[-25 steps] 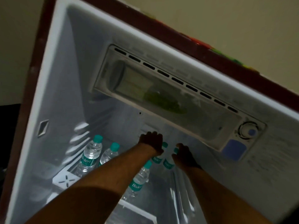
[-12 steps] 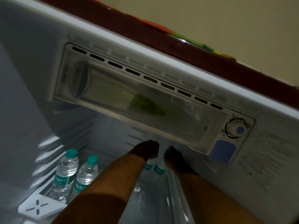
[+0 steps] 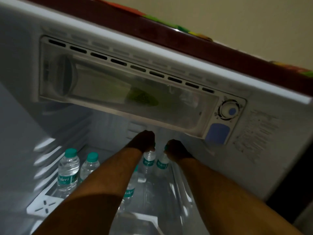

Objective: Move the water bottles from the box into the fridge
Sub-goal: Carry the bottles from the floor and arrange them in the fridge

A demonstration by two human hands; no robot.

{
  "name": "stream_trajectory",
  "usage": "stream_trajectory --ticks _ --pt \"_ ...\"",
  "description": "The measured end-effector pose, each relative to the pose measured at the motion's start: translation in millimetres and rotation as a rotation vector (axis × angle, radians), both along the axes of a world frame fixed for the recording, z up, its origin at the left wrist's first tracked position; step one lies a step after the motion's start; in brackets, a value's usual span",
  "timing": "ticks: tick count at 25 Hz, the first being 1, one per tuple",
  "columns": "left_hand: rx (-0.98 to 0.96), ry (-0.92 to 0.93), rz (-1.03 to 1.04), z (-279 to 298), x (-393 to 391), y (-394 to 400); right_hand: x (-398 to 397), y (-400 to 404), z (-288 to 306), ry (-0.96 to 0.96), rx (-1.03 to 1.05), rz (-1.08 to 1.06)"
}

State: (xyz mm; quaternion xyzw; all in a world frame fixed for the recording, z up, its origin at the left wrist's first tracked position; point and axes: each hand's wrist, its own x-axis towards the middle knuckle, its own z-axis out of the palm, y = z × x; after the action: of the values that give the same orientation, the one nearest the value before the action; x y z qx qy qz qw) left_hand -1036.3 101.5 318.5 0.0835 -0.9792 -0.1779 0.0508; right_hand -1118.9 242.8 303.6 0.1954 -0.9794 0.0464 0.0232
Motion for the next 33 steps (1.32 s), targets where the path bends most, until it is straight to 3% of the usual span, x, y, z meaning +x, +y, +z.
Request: stream_trajectory --ticks 5,12,19,33 --pt "-0.08 -0.099 -0.139 8.4 31.8 18.3 40.6 10.8 4.8 -0.059 0.045 -0.015" --pt "-0.146 -0.204 -0.135 18.8 79.9 42.0 98.0 16.6 18.6 -0.2 0.156 -0.026" --pt "-0.235 -0.205 -0.163 18.2 105.2 48.5 125.4 25.3 24.1 -0.219 0.276 -0.007" --pt "-0.096 -0.163 -0.162 8.8 120.4 50.0 146.9 38.6 35.9 -0.212 0.359 0.042"
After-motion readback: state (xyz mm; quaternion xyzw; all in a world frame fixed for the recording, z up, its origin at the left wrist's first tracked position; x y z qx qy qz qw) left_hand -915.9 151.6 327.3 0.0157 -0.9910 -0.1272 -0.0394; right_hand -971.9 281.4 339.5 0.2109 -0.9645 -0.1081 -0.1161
